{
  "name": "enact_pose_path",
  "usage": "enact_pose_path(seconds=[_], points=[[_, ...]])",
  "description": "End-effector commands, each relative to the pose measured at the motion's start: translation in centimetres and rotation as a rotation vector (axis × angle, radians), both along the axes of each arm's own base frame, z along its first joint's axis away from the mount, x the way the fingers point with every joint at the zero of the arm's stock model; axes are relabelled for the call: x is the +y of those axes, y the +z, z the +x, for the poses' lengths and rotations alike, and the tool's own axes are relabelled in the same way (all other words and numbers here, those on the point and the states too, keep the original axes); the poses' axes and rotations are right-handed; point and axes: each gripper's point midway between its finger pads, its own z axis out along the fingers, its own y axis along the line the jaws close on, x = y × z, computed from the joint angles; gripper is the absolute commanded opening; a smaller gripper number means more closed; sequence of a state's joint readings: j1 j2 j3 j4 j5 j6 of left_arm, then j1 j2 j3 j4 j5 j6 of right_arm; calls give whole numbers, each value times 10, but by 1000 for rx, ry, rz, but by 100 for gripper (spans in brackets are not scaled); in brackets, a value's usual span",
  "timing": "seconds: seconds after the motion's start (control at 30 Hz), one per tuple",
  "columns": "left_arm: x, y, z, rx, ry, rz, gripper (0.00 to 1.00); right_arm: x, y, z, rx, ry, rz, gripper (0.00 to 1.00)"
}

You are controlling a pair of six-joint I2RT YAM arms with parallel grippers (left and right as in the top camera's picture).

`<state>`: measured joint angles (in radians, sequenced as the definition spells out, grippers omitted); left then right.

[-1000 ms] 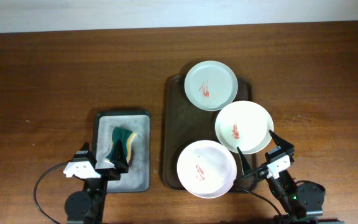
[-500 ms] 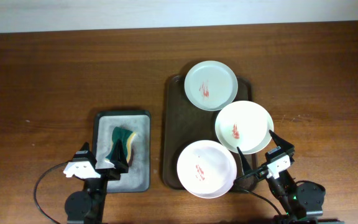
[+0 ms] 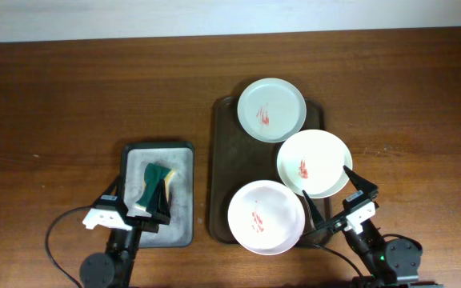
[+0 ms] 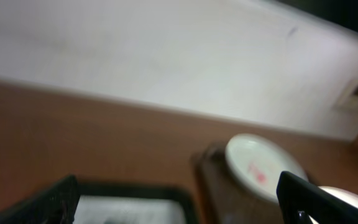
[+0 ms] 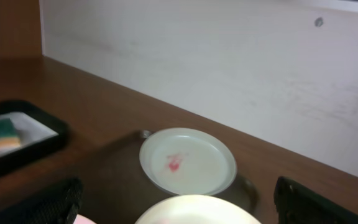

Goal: Clean dirty plates on tray and stack at the side

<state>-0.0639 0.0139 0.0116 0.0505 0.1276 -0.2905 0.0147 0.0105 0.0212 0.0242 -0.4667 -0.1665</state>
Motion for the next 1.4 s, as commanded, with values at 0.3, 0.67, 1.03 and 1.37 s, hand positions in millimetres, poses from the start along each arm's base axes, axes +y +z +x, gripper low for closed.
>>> enact_pose_path(seconds=[0.3,0.67,1.03,1.37], points=[[-9,113,5,330,-55,22,100,3,135,8,409,4,84,99],[-12,94,35,905,-59,37,99,14,137,51,882,49,101,99],[15,-20,13,1403,70,149,85,-11,36,12,1254,-272,99,99],[15,-150,33,1410,88,259,59,0,-17,7,1346,-261,93,99]])
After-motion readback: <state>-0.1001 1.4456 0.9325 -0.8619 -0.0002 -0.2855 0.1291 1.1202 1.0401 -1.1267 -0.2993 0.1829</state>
